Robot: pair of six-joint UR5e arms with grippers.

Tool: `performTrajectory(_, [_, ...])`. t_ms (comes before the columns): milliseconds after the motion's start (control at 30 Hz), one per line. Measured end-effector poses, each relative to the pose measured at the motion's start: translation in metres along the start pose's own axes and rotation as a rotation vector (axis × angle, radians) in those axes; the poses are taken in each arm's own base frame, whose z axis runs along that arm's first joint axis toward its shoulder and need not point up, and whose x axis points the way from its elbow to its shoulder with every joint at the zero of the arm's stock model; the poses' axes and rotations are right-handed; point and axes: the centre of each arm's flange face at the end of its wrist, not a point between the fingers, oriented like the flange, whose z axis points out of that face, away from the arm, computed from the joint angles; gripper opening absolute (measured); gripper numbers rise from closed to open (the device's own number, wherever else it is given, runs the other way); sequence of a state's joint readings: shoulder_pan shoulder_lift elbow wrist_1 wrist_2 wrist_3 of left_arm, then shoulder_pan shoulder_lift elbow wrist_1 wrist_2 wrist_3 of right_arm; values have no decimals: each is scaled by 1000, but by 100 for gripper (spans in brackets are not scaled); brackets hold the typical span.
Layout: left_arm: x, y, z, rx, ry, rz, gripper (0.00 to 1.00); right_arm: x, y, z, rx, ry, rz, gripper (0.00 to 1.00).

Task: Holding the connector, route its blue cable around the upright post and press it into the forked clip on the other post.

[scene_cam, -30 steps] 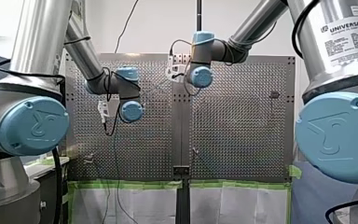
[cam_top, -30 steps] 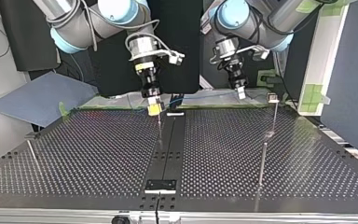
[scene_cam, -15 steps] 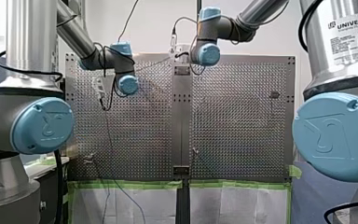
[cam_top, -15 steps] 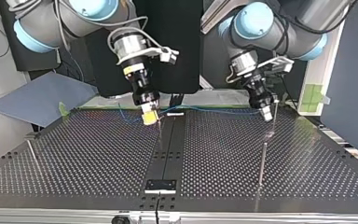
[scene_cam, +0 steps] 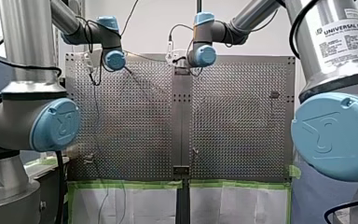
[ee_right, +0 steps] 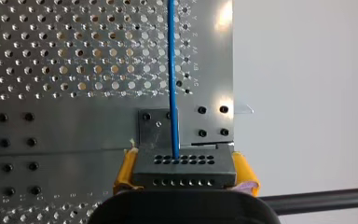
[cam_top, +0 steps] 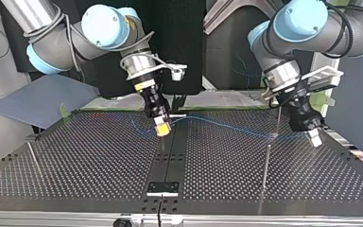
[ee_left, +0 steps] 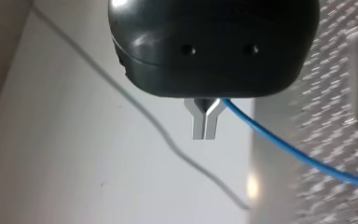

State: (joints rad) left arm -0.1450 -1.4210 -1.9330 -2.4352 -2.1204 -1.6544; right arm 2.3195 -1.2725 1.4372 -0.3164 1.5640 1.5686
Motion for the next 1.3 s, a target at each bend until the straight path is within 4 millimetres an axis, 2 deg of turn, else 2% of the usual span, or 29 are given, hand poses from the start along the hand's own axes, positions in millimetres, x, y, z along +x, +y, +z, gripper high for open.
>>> performTrajectory(67, [-10, 1, 8, 2, -10, 1, 0, 3, 0, 3, 3, -6, 0, 0])
performTrajectory(300, [-20, -7, 25, 48, 7, 9, 0, 16, 0, 10, 9, -22, 1, 0])
performTrajectory(533, [2, -9, 35, 69, 83, 41, 0, 21, 5, 19, 12, -5, 1, 0])
performTrajectory(967, [70, 6, 44, 84, 257, 107, 0, -3, 18, 41, 1, -16, 0, 0])
performTrajectory(1100, [76, 5, 48, 103, 264, 104, 0, -6, 21, 45, 1, -8, -1, 0])
performTrajectory(1300, [71, 3, 60, 116, 248, 79, 0, -4, 25, 49, 1, 9, -3, 0])
